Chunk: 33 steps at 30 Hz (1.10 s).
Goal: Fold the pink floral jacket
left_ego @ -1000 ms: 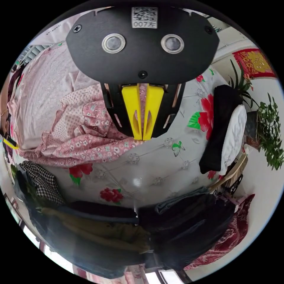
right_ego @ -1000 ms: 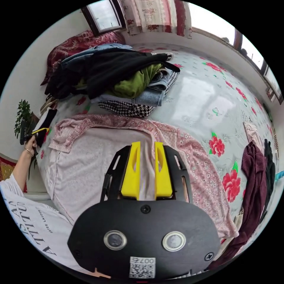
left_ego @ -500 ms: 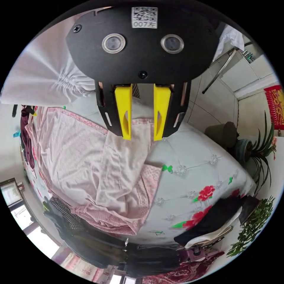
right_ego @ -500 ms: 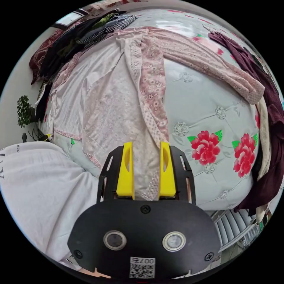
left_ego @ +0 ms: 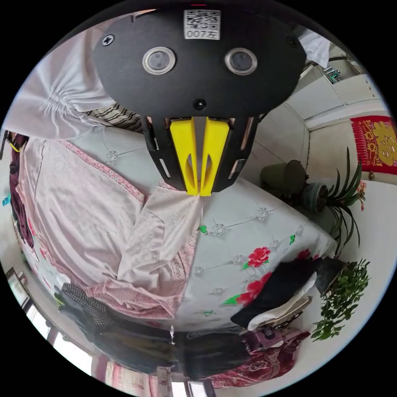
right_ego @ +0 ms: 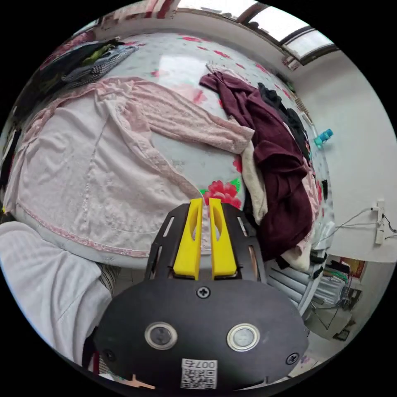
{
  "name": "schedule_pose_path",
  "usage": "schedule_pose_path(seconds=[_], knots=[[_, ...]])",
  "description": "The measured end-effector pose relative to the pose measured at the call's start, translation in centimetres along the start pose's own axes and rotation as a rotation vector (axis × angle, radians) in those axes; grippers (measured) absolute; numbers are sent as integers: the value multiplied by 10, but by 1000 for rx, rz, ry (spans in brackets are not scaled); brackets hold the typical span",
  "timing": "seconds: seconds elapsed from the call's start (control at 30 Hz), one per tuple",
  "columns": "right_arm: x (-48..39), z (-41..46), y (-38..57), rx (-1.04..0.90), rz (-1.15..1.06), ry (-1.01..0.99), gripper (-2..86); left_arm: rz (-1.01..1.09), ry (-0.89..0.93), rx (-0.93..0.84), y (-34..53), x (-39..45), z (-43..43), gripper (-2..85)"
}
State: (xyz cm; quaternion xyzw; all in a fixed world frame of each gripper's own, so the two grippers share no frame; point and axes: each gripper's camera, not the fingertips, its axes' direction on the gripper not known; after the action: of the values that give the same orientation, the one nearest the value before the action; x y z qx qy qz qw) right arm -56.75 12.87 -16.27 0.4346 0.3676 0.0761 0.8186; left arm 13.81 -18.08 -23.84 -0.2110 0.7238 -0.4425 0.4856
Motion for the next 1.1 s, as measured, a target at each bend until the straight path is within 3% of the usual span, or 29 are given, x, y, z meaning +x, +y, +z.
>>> schedule_pose_path(seconds=[0.07,0.13,0.17,0.3,0.47,0.6,0.8,0.97,1.1], knots=[[-37,-34,3,177,-141,-162,19,-77,71,92,16,-30,-20,-9],[-87,-45,0,236,-296,-328,26,-129,119,127,23,-48,-26,-9],[-128,-45,-2,233,-406,-432,31,-160,148,148,25,-58,-26,-9],[-260,-23,3,71,-731,-522,42,-170,201,194,21,-69,-31,-10],[-324,-51,-14,114,-828,-580,55,246,182,414,17,-11,-88,-10],[-338,-96,-64,232,-808,-614,68,390,134,454,28,10,-91,-10],[-434,-149,-134,363,-915,-569,75,182,129,399,36,-64,-62,-10],[-551,-130,-182,240,-977,-497,77,-111,261,388,39,-170,-36,-10],[-613,-105,-188,135,-1048,-386,50,-154,283,376,38,-196,-18,-10]])
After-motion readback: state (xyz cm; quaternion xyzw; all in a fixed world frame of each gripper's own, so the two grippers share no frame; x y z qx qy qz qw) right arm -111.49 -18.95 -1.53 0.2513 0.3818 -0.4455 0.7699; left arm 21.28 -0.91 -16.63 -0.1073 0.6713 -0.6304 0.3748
